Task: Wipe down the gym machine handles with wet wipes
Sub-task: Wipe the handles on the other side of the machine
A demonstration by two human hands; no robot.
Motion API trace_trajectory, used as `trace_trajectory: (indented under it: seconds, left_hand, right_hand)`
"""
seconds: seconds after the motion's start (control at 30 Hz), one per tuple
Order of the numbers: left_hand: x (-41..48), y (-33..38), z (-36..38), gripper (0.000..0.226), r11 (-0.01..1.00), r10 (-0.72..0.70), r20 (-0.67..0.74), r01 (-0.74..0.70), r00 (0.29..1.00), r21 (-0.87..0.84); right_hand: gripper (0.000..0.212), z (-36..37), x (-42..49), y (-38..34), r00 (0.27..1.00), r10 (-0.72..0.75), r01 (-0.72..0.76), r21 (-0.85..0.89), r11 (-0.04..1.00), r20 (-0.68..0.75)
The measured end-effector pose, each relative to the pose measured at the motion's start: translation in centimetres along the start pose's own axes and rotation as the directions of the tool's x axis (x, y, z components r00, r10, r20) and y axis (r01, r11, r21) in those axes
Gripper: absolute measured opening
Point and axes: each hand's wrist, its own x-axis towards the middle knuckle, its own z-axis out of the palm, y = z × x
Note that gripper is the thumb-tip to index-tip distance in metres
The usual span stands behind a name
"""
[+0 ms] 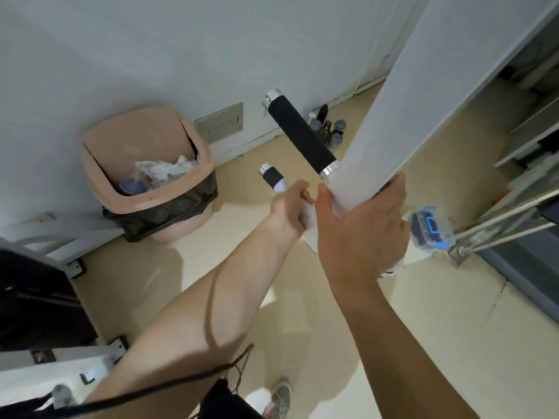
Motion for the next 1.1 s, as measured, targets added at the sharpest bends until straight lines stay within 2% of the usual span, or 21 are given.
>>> trace_trajectory:
  seconds: [0.07,0.13,0.23,0.3,0.33,0.4,0.47,0.53,0.6,0.67,0.73,0.8,0.87,0.93,1.0,1.03,1.1]
  left_hand:
    - [-0.3,1.0,0.6,0.028,0.996,0.000,-0.102,0.009,0.995,0.088]
    - [0.4,2.8,0.5,0.032,1.000,0.020,-0.100,-0.021,0.995,-0.014]
    - [1.8,3.9,-0.3,0.041,0.948,0.130,0.045,-0.111,0.990,-0.299]
    - [2.2,3.0,-0.9,0.041,0.882,0.126,0.180,-0.027,0.975,-0.471]
    - [2.2,2.3,-0.9,0.038,0.882,0.120,0.220,-0.002,0.968,-0.472]
    - [2.0,0.9,-0.7,0.034,0.949,0.045,0.219,0.027,0.975,-0.315]
    - [1.4,0.1,0.2,0.025,0.999,-0.020,0.078,0.023,0.997,-0.040]
    - [1.3,1.2,1.0,0.018,0.997,-0.021,-0.066,0.026,0.998,0.071]
    - [2.2,3.0,0.8,0.027,0.999,0.035,-0.123,-0.037,0.992,-0.016]
    - [3.2,3.8,0.1,0.037,0.976,0.121,-0.073,-0.132,0.990,-0.171]
    - [3.4,3.2,-0.8,0.040,0.915,0.188,0.074,-0.148,0.979,-0.374]
    - [3.3,1.2,-1.4,0.036,0.886,0.171,0.240,-0.043,0.955,-0.462]
    - [2.3,-0.5,-1.1,0.029,0.943,0.113,0.276,-0.016,0.954,-0.331]
    - [1.7,-0.3,-0.2,0.028,0.995,0.014,0.129,-0.001,0.992,-0.098]
    - [1.2,1.8,0.6,0.029,0.999,0.001,-0.062,0.002,0.998,0.045]
    - [1.4,2.9,0.5,0.031,0.999,0.028,-0.089,-0.026,0.996,0.027]
    - [1.8,4.1,0.2,0.037,0.987,0.112,-0.058,-0.118,0.992,-0.113]
  right_hand:
    - [0.087,0.0,-0.1,0.2,1.000,-0.015,0.015,-0.005,1.000,0.001]
    - [0.088,-0.1,-0.1,0.4,0.999,-0.031,0.031,-0.005,1.000,0.007]
    - [0.087,0.2,-0.1,0.7,0.999,-0.040,0.040,-0.035,0.999,0.002]
    - [0.088,0.3,-0.1,0.7,0.999,-0.044,0.044,-0.061,0.997,0.001]
    - [0.089,0.4,-0.1,0.8,0.999,-0.043,0.043,-0.072,0.996,0.000]
    - [0.090,0.6,0.2,0.8,0.999,-0.035,0.036,-0.078,0.996,0.011]
    - [0.090,0.5,0.4,0.8,0.999,-0.032,0.033,-0.076,0.997,0.019]
    - [0.090,0.4,0.4,0.7,0.999,-0.039,0.041,-0.086,0.996,0.022]
    - [0.091,0.2,0.2,0.7,0.998,-0.052,0.054,-0.093,0.994,0.031]
    - [0.091,0.2,0.1,0.7,0.998,-0.054,0.057,-0.097,0.994,0.029]
    - [0.091,0.2,0.0,0.7,0.997,-0.065,0.067,-0.104,0.992,0.030]
    - [0.091,0.4,0.0,0.7,0.997,-0.070,0.072,-0.107,0.992,0.019]
    - [0.090,0.4,0.2,0.6,0.998,-0.062,0.063,-0.103,0.993,0.012]
    - [0.090,0.3,0.3,0.6,0.998,-0.064,0.065,-0.093,0.994,0.012]
    - [0.090,0.3,0.3,0.7,0.997,-0.074,0.075,-0.104,0.992,0.017]
    - [0.090,0.2,0.1,0.7,0.997,-0.079,0.081,-0.103,0.991,0.023]
    - [0.091,0.2,-0.1,0.7,0.997,-0.080,0.081,-0.094,0.992,0.018]
